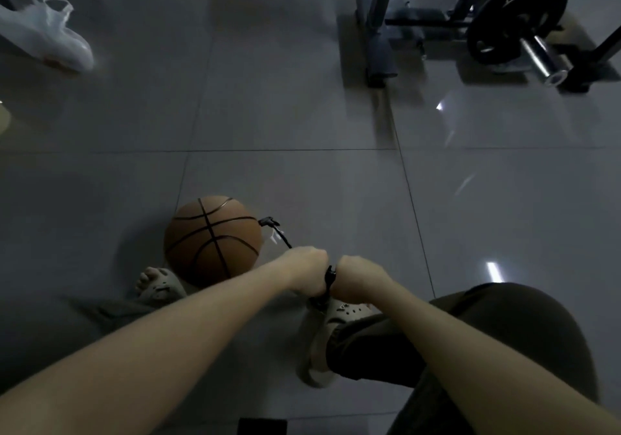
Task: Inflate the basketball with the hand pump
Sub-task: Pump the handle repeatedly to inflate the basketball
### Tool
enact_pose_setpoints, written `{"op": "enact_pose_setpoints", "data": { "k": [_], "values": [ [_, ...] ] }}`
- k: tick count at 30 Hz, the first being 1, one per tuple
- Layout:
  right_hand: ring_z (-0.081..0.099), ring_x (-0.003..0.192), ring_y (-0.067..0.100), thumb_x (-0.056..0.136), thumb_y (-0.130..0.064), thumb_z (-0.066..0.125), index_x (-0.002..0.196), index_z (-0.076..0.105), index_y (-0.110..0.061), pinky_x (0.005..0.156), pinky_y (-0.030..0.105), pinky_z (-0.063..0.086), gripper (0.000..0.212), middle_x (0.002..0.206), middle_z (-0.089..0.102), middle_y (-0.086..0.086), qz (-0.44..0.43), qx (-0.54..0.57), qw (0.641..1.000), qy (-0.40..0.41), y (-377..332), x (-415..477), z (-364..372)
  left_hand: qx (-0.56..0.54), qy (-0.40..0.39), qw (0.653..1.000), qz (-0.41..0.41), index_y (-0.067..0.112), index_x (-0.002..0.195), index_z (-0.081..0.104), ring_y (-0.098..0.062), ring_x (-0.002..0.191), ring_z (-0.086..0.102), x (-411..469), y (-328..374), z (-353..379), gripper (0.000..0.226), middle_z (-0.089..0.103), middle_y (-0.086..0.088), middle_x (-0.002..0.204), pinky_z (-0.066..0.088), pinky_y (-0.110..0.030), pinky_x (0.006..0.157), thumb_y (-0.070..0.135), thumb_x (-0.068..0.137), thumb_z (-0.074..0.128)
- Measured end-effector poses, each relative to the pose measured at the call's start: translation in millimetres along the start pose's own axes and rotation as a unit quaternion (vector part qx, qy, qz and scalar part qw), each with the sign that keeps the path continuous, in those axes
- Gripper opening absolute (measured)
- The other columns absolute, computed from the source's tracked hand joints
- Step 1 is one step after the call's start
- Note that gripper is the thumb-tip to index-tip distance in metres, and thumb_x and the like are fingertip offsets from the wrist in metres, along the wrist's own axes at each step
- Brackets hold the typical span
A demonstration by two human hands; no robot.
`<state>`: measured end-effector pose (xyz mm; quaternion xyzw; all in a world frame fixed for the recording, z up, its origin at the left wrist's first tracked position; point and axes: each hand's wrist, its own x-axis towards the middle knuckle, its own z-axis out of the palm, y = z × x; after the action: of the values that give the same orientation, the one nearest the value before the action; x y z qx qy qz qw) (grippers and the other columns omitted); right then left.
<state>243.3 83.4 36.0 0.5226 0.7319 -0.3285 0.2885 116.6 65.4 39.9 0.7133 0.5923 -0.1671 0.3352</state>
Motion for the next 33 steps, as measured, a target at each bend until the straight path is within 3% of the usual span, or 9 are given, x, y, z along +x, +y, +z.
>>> {"op": "enact_pose_setpoints", "data": {
  "k": [7, 10, 12, 15, 18, 21, 28, 30, 33],
  "values": [
    [0.058, 0.075, 0.025, 0.088, -0.035, 0.057, 0.084, 0.052, -0.018, 0.065, 0.033, 0.047, 0.018, 0.077, 0.054, -0.001, -0.006, 0.001, 0.999, 0.045, 5.9, 12.8, 19.6, -0.014, 0.008, 1.0, -0.016, 0.014, 0.083, 0.053, -0.028, 0.073, 0.055, 9.5, -1.8, 18.6, 0.016, 0.058, -0.006, 0.085, 0.041, -0.034, 0.063, 0.026, 0.091, 0.061],
    [0.058, 0.079, 0.026, 0.087, -0.04, 0.06, 0.093, 0.055, -0.017, 0.068, 0.033, 0.048, 0.024, 0.086, 0.058, 0.002, 0.004, -0.002, 1.0, 0.02, -2.1, -3.8, 18.6, -0.004, -0.01, 1.0, -0.025, 0.014, 0.082, 0.053, -0.025, 0.071, 0.056, -4.9, 3.8, 17.6, 0.019, 0.058, -0.006, 0.083, 0.041, -0.034, 0.062, 0.026, 0.091, 0.063],
    [0.058, 0.074, 0.024, 0.084, -0.043, 0.067, 0.09, 0.057, -0.017, 0.066, 0.034, 0.051, 0.028, 0.078, 0.057, 0.001, -0.003, -0.025, 1.0, -0.017, -8.2, -18.0, 11.2, 0.005, -0.026, 0.999, -0.021, 0.015, 0.076, 0.051, -0.02, 0.063, 0.053, -18.2, 6.6, 13.8, 0.024, 0.056, -0.004, 0.075, 0.04, -0.032, 0.055, 0.026, 0.092, 0.065],
    [0.059, 0.06, 0.02, 0.081, -0.035, 0.076, 0.072, 0.059, -0.015, 0.052, 0.03, 0.052, 0.029, 0.067, 0.058, 0.002, -0.015, -0.041, 0.998, -0.035, -16.7, -47.9, -21.6, 0.002, -0.008, 1.0, -0.011, 0.014, 0.07, 0.055, -0.019, 0.056, 0.053, -44.3, 11.6, -16.2, 0.025, 0.056, -0.002, 0.066, 0.04, -0.03, 0.05, 0.027, 0.088, 0.068],
    [0.057, 0.06, 0.022, 0.082, -0.027, 0.075, 0.082, 0.065, -0.011, 0.054, 0.029, 0.052, 0.019, 0.071, 0.059, 0.006, -0.022, -0.011, 0.999, -0.032, -23.1, -79.9, -71.1, -0.017, 0.006, 1.0, -0.007, 0.012, 0.077, 0.069, -0.021, 0.06, 0.057, -69.7, 19.4, -65.2, 0.015, 0.062, -0.003, 0.068, 0.046, -0.031, 0.055, 0.024, 0.084, 0.073],
    [0.05, 0.062, 0.019, 0.085, -0.017, 0.068, 0.092, 0.064, -0.01, 0.058, 0.031, 0.048, 0.011, 0.076, 0.056, 0.007, -0.031, 0.014, 0.999, -0.029, -26.2, -92.2, -102.8, -0.037, 0.022, 0.999, -0.008, 0.015, 0.072, 0.067, -0.019, 0.058, 0.054, -76.9, 20.8, -97.3, 0.016, 0.06, -0.001, 0.066, 0.042, -0.03, 0.053, 0.024, 0.082, 0.076],
    [0.053, 0.057, 0.019, 0.088, -0.015, 0.065, 0.076, 0.058, -0.009, 0.06, 0.032, 0.051, 0.016, 0.069, 0.056, 0.007, -0.005, -0.059, 0.998, -0.012, -25.0, -36.4, -53.8, -0.019, 0.034, 0.999, -0.026, 0.013, 0.075, 0.061, -0.019, 0.055, 0.055, -29.2, 3.5, -41.4, 0.019, 0.059, -0.003, 0.066, 0.041, -0.029, 0.048, 0.027, 0.087, 0.068],
    [0.053, 0.054, 0.017, 0.09, -0.025, 0.063, 0.07, 0.054, -0.012, 0.054, 0.03, 0.049, 0.025, 0.065, 0.055, 0.003, -0.013, -0.05, 0.999, 0.005, -15.4, -21.3, -41.6, -0.01, 0.053, 0.998, -0.018, 0.014, 0.07, 0.053, -0.021, 0.057, 0.054, -17.4, 1.1, -27.8, 0.022, 0.057, -0.004, 0.067, 0.042, -0.03, 0.052, 0.025, 0.085, 0.065],
    [0.059, 0.064, 0.019, 0.089, -0.035, 0.058, 0.072, 0.051, -0.016, 0.065, 0.035, 0.055, 0.026, 0.071, 0.057, 0.001, -0.012, -0.02, 1.0, 0.009, -2.4, -1.3, -14.9, -0.01, 0.048, 0.999, -0.01, 0.017, 0.069, 0.045, -0.022, 0.06, 0.052, -3.1, -2.8, -1.6, 0.025, 0.052, -0.003, 0.07, 0.04, -0.033, 0.056, 0.023, 0.087, 0.062]
  ]
}}
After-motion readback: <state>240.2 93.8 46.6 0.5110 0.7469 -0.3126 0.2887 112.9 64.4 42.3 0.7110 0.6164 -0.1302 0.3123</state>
